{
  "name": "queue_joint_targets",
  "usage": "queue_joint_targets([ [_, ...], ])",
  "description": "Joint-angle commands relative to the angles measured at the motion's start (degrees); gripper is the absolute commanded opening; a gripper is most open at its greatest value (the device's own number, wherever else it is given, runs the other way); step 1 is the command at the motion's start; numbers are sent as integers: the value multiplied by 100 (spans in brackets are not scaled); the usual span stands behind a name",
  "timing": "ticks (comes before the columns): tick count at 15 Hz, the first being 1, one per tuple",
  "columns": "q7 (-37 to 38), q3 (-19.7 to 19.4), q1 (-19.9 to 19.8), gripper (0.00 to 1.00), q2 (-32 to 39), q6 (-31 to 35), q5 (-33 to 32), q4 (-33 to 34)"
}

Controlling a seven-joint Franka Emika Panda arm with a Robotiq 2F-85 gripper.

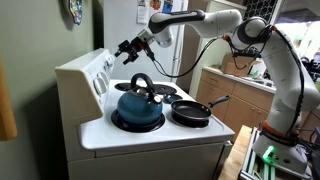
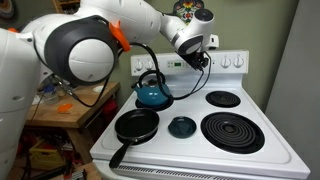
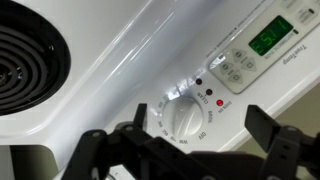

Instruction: Pull out the middle white knob from the stove and put it on the hob of the stove

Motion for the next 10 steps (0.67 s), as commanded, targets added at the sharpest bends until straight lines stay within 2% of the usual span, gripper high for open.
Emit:
queue_joint_targets([
  [1,250,-126,1,100,96,-581,3,318],
  [6,389,-307,68,100,354,-1396,-86,953],
  [10,260,-330,101,100,694,-1564,-84,1484],
])
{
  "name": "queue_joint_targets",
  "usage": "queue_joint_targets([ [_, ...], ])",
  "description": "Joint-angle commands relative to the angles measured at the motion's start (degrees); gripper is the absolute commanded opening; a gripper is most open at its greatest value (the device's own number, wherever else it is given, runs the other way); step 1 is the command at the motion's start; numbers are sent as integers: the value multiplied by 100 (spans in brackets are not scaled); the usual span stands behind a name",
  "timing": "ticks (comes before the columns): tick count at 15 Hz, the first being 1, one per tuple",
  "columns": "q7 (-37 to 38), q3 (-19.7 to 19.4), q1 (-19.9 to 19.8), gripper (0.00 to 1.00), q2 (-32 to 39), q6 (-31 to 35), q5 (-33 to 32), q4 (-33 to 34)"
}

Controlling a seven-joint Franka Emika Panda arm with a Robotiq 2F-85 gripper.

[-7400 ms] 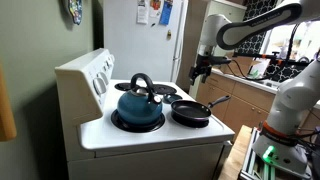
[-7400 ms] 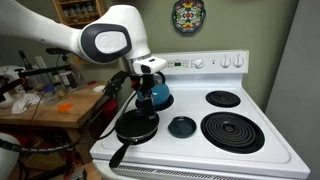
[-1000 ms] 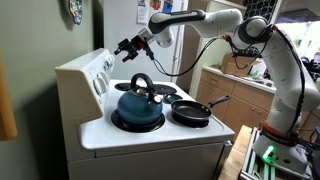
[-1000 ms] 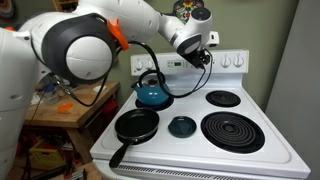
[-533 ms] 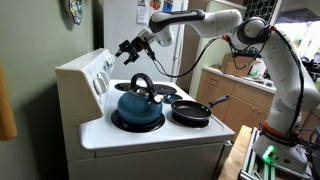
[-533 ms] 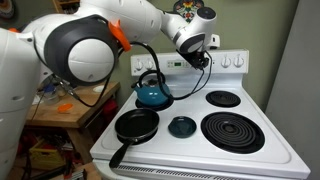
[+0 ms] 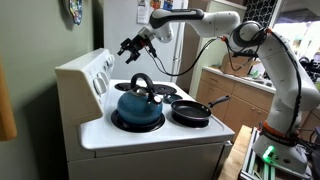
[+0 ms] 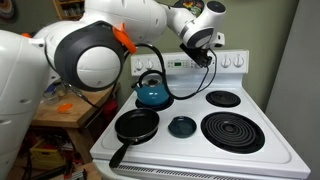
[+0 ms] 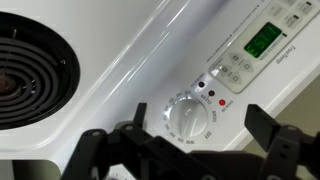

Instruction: Pull out the middle white knob from the stove and put it on the hob of the stove

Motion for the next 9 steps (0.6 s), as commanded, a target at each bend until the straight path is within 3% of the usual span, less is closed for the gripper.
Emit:
queue_joint_targets([
  [1,-25,-69,110,100,497,-189,-93,705],
  [9,-483,81,262,100,1428,-52,-74,1799],
])
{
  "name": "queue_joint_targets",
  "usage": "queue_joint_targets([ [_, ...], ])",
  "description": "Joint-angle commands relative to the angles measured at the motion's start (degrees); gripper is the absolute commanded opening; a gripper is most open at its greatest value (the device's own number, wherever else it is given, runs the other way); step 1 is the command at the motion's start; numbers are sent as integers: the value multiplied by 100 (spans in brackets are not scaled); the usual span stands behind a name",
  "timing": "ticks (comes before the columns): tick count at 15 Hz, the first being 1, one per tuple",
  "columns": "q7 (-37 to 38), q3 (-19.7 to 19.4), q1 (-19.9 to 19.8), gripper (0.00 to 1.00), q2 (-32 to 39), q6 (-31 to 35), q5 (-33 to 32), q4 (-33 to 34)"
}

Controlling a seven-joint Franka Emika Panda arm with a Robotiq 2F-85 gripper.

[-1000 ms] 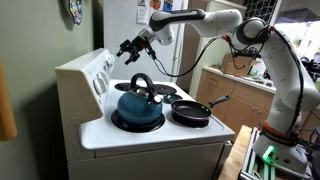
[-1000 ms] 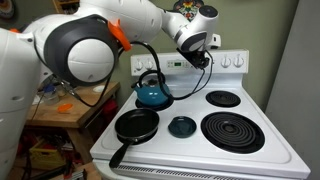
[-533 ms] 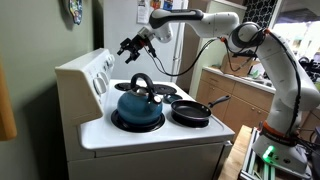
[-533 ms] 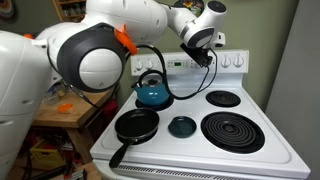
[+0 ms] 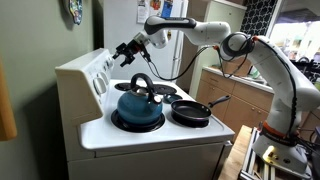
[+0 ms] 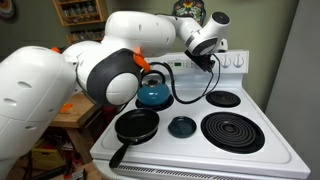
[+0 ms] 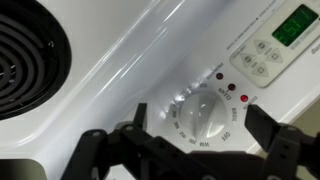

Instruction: Pull out the middle white knob from the stove and put it on the hob of the stove

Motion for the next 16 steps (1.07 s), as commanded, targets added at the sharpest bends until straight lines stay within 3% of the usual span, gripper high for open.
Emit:
queue_joint_targets([
  [1,-199,54,133,99,540,-3,-46,789],
  [6,-295,68,273,86,893,-112,-42,1405],
  [7,-250,57,298,77,944,-159,-45,1478],
  [8,-210,45,321,80,980,-190,-48,1537],
  [10,-133,8,357,71,1031,-243,-69,1610],
  [12,-70,-25,375,73,1052,-275,-82,1649],
  [16,17,-67,393,66,1059,-403,-105,1715],
])
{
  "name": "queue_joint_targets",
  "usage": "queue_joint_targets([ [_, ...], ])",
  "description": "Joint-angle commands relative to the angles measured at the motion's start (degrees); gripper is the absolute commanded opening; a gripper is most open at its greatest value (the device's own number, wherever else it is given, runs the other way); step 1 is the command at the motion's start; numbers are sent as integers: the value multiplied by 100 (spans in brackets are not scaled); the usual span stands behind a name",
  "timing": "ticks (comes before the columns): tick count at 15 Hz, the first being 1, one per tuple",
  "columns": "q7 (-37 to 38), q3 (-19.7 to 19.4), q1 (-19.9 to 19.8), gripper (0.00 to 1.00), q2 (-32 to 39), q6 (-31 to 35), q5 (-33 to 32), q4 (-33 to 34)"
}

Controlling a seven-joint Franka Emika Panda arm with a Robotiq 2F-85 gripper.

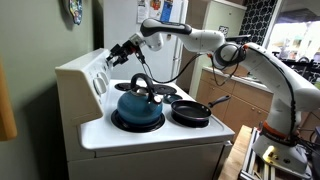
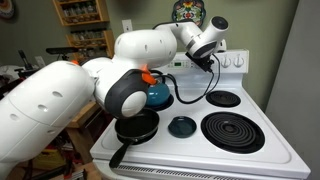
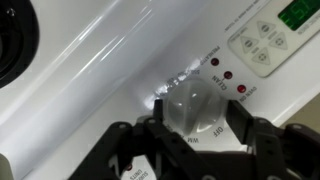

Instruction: Pull out the middle white knob from the stove and put it on the hob of the stove

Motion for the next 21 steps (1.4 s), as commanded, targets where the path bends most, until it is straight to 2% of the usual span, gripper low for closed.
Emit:
queue_joint_targets([
  [1,270,-88,65,64,133,-321,-102,321],
  [2,310,-101,69,65,131,-366,-107,336],
  [7,365,-107,66,53,158,-537,-91,409],
  [8,373,-110,68,48,167,-545,-92,418],
  [9,367,-113,69,49,173,-549,-98,426],
  [10,362,-114,70,42,181,-548,-99,437],
  [12,353,-116,75,39,198,-553,-103,472],
  [13,353,-111,83,30,196,-585,-101,498],
  [14,353,-122,89,33,204,-606,-110,520],
  [20,384,-168,82,26,202,-672,-116,528],
  [21,376,-176,81,20,204,-678,-119,532],
])
